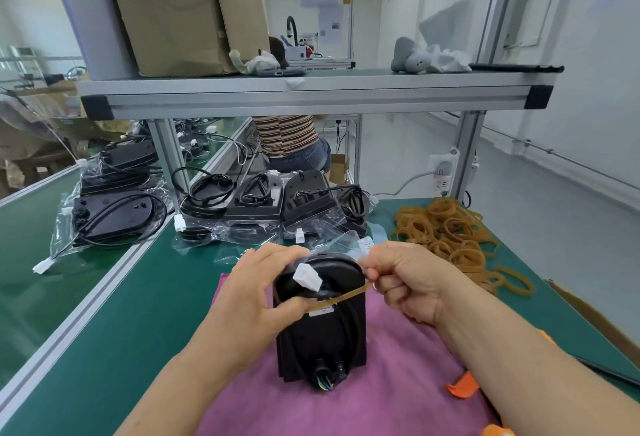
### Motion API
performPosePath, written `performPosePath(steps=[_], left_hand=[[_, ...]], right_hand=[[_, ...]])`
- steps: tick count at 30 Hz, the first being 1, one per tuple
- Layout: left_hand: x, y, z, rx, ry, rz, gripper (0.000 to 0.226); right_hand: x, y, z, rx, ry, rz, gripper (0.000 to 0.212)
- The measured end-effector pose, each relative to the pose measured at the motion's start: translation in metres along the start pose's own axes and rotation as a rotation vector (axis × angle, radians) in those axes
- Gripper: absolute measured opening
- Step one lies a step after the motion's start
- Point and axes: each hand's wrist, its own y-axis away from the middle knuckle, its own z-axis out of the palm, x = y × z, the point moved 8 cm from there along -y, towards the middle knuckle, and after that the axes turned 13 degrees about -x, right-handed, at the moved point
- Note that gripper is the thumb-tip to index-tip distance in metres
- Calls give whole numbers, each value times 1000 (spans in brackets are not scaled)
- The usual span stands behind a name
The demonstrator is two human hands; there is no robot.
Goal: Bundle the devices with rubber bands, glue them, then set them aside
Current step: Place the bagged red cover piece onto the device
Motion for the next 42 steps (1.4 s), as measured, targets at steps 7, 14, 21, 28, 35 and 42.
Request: performPosePath(steps=[7,14,21,28,35,42], left_hand=[[-4,-3,-2,12,7,-2,49],[-9,-10,-4,-5,14,-31,49],[-25,-17,-3,-96,236,-45,56],[-70,-1,-16,128,797,-121,49],[-69,16,-1,149,252,-176,64],[-20,13,6,155,-221,186,119]], right_hand=[[-56,28,-12,404,907,-293,20],[-44,24,19,-34,853,-299,41],[-24,3,38,-197,604,-383,50],[-18,-14,27,-258,413,-387,48],[-6,-28,5,-341,-45,-353,51],[4,-28,14,-460,-143,-281,65]])
